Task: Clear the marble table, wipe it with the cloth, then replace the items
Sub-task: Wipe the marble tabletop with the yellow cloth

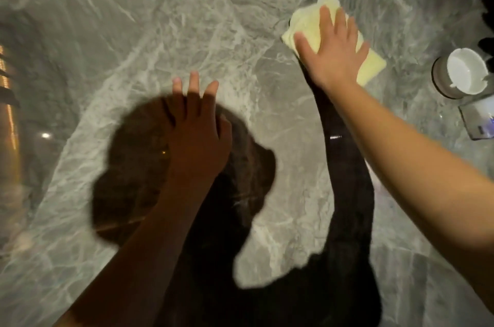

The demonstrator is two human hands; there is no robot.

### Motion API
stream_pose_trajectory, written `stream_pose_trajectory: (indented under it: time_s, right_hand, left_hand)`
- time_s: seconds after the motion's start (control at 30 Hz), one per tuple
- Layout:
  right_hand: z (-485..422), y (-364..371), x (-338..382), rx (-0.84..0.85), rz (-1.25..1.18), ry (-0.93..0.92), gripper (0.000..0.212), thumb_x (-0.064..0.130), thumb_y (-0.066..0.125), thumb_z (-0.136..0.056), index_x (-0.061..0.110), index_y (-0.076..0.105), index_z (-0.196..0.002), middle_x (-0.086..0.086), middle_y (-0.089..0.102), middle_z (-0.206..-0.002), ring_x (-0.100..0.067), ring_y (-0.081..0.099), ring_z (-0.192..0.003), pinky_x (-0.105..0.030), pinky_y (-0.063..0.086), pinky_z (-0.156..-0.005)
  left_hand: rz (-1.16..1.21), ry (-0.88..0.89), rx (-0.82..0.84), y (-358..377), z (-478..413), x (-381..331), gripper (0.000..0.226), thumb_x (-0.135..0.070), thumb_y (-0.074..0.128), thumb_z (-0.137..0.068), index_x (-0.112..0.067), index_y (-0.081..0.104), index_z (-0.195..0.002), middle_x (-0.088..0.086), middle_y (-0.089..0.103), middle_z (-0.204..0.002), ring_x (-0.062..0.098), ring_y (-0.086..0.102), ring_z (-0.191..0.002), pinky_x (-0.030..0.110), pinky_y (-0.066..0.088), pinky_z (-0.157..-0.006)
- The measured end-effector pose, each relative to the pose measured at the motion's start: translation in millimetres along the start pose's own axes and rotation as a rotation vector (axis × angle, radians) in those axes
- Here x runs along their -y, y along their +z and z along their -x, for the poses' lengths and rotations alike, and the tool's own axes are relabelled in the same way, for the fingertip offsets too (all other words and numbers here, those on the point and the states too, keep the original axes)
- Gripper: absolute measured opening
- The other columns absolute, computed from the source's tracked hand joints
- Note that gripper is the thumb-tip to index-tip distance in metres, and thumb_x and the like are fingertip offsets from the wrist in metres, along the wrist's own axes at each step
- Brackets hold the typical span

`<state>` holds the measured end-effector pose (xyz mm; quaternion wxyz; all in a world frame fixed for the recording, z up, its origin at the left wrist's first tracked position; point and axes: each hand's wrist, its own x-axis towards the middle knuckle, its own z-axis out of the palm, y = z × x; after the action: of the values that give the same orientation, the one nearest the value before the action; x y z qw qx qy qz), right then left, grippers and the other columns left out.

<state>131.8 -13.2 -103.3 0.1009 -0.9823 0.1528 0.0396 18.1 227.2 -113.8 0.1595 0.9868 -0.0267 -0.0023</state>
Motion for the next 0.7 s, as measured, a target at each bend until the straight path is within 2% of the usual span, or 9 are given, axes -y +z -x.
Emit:
stream_pose_trajectory:
  time_s: [0.13,0.33,0.53,0.7]
  right_hand:
    - [-56.0,0.2,35.6,0.007,0.008,-0.083,0.078,0.069,0.025,-0.088,0.030,0.011,-0.154,-0.003,0.006,-0.163,-0.029,0.002,-0.149,-0.059,0.001,-0.116]
    - [-66.3,-1.2,70.1,0.070,0.163,-0.440,0.075,0.068,0.023,-0.087,0.033,0.011,-0.153,0.000,0.007,-0.163,-0.027,0.003,-0.150,-0.057,0.002,-0.118]
    - [20.9,3.9,64.2,0.159,0.204,-0.764,0.077,0.070,0.026,-0.086,0.034,0.014,-0.153,0.000,0.011,-0.162,-0.027,0.007,-0.150,-0.059,0.004,-0.117]
    - [119.9,12.7,34.9,0.191,0.206,-0.846,0.077,0.069,0.033,-0.085,0.034,0.017,-0.152,0.000,0.015,-0.162,-0.028,0.009,-0.149,-0.058,0.009,-0.115]
  left_hand:
    - [-0.029,-0.006,-0.003,1.7,-1.4,-1.0,0.052,-0.039,0.035,-0.094,-0.023,0.034,-0.144,0.009,0.023,-0.157,0.033,0.015,-0.146,0.063,0.014,-0.112]
    - [0.000,-0.021,-0.019,1.9,-2.2,-1.6,0.051,-0.041,0.029,-0.096,-0.024,0.034,-0.143,0.007,0.024,-0.157,0.031,0.016,-0.146,0.059,0.013,-0.114]
    - [0.055,-0.073,-0.073,2.8,-3.9,-4.8,0.056,-0.044,0.022,-0.094,-0.018,0.042,-0.140,0.003,0.033,-0.154,0.024,0.024,-0.144,0.050,0.010,-0.113]
    - [0.401,-0.144,-0.189,-4.9,-3.2,-6.1,0.056,-0.038,0.030,-0.088,-0.013,0.045,-0.136,0.001,0.051,-0.140,0.020,0.034,-0.140,0.044,0.010,-0.116]
